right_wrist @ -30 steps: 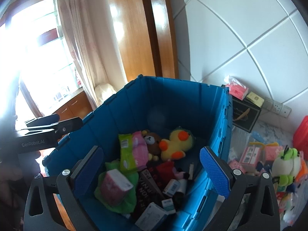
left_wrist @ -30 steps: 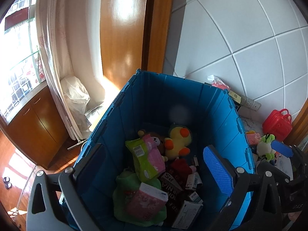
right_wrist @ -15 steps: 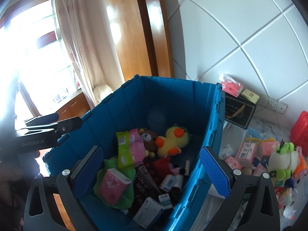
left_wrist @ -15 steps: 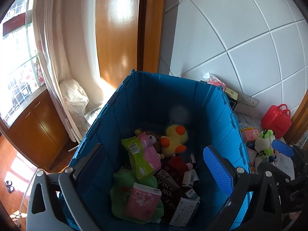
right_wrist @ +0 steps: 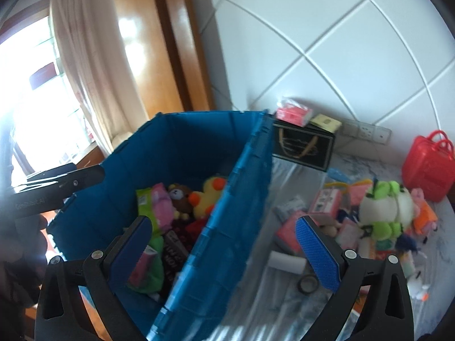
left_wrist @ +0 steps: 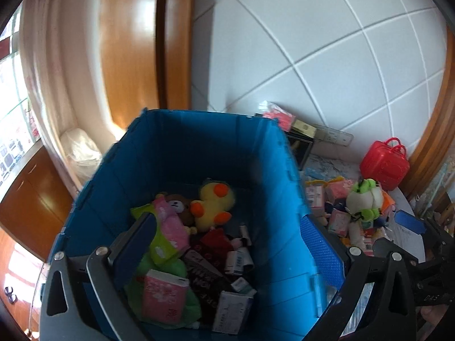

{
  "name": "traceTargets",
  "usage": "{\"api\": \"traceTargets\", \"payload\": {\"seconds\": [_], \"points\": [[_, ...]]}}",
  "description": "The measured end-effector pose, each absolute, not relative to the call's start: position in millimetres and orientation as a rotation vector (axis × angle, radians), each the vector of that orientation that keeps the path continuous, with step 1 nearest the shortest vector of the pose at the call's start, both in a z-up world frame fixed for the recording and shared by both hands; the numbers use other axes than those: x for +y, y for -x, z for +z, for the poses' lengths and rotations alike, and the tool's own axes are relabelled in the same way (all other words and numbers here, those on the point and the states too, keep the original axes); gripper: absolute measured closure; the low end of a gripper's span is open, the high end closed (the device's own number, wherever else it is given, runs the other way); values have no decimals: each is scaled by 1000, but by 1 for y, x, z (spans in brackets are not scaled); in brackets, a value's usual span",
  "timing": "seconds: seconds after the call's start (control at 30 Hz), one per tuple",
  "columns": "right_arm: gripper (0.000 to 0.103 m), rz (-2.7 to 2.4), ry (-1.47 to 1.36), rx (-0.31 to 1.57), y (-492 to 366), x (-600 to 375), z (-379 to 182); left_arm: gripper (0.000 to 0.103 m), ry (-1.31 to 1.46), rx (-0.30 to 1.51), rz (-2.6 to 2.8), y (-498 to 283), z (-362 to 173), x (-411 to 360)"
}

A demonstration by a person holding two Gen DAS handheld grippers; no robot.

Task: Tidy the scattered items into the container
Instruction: 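Move both empty tools back to the item pile, then grasp the clear plastic bag with the left tool while the right tool grasps the white plush dog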

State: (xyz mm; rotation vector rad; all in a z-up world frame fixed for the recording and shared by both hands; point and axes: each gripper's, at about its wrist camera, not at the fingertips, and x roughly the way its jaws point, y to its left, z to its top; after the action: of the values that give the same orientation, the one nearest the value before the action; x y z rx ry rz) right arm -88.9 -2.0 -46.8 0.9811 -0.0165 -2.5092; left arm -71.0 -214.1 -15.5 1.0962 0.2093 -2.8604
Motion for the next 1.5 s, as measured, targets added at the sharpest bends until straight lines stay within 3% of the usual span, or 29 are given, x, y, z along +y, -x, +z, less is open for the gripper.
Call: {"api": "traceTargets", "payload": {"seconds": [0.37, 0.8, 1.1, 1.5], "points": [[1, -2633, -1061, -104, 87, 132, -58, 0, -1221, 163, -2979, 105, -27, -89], [1, -2702, -1173, -157, 92, 257, -82, 0, -1380, 131, -2977, 138, -77, 27], [1, -2734, -1242, -173, 87, 326, -106, 0, -1601, 165, -2898, 151, -160, 89], [1, -2690, -1457, -177, 77, 393, -165, 2, -1960, 339, -2610, 164, -323, 140]]}}
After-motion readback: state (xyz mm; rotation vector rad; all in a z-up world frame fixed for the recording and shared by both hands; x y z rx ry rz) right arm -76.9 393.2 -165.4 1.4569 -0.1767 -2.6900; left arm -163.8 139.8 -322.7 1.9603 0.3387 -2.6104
